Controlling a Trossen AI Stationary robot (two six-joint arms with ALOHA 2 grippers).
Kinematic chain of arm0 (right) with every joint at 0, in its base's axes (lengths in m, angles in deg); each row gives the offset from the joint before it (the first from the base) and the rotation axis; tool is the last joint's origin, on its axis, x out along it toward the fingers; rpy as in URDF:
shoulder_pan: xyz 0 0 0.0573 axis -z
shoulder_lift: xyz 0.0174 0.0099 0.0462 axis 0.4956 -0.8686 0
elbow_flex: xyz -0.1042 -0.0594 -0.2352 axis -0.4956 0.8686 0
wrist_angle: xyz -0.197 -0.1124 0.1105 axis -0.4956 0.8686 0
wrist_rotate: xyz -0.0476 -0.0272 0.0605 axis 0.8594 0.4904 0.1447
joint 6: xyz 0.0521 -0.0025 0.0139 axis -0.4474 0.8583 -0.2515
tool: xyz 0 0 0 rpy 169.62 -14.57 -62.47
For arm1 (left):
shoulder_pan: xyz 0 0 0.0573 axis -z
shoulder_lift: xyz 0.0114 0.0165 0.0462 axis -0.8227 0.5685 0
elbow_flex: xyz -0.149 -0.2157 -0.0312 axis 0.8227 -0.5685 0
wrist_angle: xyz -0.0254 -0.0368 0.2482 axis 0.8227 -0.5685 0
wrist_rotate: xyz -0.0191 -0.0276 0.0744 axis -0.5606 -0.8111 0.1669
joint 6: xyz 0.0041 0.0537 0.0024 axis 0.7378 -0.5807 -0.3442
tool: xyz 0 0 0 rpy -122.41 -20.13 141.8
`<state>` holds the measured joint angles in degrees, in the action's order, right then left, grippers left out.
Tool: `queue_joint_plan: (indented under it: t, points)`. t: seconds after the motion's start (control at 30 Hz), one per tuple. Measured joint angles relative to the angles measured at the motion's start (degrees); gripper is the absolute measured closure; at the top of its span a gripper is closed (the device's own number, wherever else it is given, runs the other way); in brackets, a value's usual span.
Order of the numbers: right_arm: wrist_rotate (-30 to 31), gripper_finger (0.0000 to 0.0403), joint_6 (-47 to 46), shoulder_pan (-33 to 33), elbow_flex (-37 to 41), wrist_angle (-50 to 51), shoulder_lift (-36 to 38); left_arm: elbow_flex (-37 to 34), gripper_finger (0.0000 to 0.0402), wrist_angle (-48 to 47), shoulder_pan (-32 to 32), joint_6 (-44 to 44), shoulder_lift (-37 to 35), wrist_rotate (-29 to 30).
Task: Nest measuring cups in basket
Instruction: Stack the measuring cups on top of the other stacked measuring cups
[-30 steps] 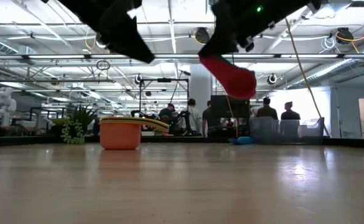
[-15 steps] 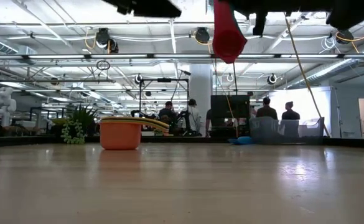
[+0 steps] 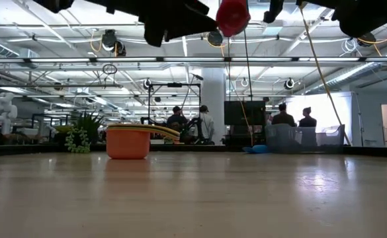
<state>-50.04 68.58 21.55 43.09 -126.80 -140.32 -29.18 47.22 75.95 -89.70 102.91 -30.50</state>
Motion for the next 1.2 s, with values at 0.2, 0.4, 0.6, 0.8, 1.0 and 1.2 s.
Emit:
queue_joint_plan:
  t: [0.2, 0.4, 0.6, 0.8, 1.0, 1.2]
  points:
    - [-2.49, 0.0399, -3.23, 0.09, -1.17, -3.27, -1.59, 1.40, 0.0074, 13.19, -0.27, -15.15, 5.08, -0.07]
    - [-2.99, 0.0397, -4.39, 0.11, -1.92, -4.67, -2.22, 5.30, 0.0090, 12.50, -2.17, -25.76, 7.10, -0.02]
    - [-2.75, 0.0396, -5.14, 0.35, -1.93, -5.00, -2.19, 8.95, 0.0114, 12.75, -5.84, -29.24, 6.98, 0.00]
    - [-2.69, 0.0395, -5.70, 0.35, -1.93, -5.03, -2.19, 10.93, 0.0117, 10.79, -9.45, -27.83, 6.96, -4.03]
    - [-1.10, 0.0395, -4.70, 0.43, -1.93, -5.08, -1.82, 11.02, 0.0134, 10.80, -10.84, -25.70, 6.99, -5.18]
    - [-0.90, 0.0395, -6.10, 1.44, -1.95, -5.07, -1.88, 11.02, 0.0189, 9.08, -13.78, -24.82, 6.99, -7.94]
